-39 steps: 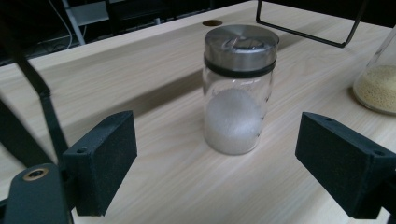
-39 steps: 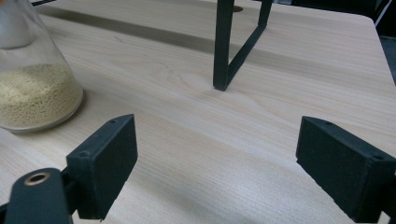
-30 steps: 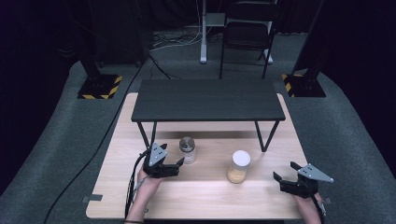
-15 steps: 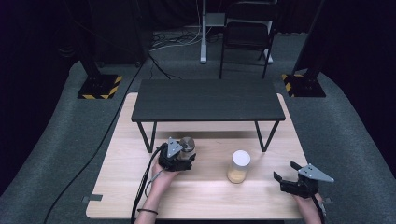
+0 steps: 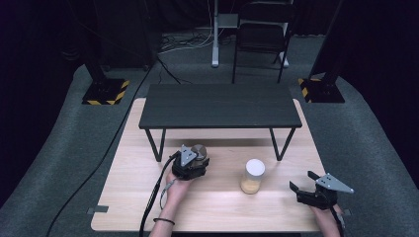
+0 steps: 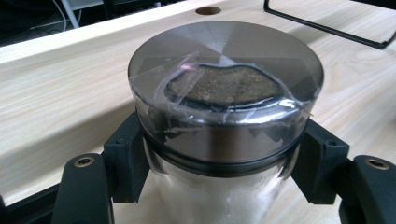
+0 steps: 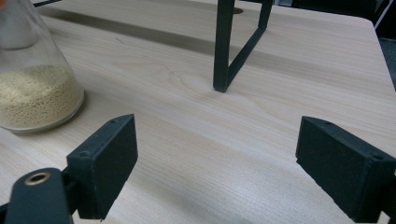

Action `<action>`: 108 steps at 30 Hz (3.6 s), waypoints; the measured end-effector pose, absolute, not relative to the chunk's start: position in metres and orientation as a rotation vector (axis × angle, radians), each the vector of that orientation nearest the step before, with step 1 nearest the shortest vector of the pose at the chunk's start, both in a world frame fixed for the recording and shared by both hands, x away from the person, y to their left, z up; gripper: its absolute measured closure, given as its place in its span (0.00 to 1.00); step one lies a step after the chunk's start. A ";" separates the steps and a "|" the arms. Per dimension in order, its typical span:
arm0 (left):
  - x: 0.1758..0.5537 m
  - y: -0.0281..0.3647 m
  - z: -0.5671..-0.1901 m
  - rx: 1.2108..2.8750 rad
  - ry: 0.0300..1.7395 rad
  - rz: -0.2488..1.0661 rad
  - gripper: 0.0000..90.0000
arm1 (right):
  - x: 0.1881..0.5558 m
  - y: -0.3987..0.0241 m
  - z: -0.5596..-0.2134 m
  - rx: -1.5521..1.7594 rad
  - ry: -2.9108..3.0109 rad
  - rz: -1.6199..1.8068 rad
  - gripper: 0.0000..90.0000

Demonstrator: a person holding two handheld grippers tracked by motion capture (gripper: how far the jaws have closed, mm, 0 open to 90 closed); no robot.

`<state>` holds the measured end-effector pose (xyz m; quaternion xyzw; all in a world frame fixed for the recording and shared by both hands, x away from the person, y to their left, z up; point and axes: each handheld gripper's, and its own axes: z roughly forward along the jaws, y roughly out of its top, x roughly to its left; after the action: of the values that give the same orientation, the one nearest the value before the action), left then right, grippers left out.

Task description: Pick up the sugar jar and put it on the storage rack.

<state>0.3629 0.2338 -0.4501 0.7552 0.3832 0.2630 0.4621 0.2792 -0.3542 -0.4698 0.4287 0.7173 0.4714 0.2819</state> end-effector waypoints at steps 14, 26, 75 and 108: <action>0.343 0.256 -0.417 1.754 0.854 0.671 0.34 | 0.280 -0.353 -0.470 1.144 1.927 1.259 0.13; 0.336 0.275 -0.370 1.669 0.820 0.679 0.34 | 0.281 -0.352 -0.470 1.143 1.932 1.258 0.13; 0.406 0.213 -0.273 1.666 0.986 0.830 0.34 | 0.281 -0.353 -0.470 1.148 1.935 1.255 0.13; 0.308 0.299 -0.357 1.674 0.836 0.774 0.12 | 0.282 -0.350 -0.469 1.146 1.948 1.244 0.13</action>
<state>0.3077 0.2989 -0.3567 0.7013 0.3500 0.3242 0.5297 0.2823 -0.3503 -0.4691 0.4266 0.7256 0.4633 0.2771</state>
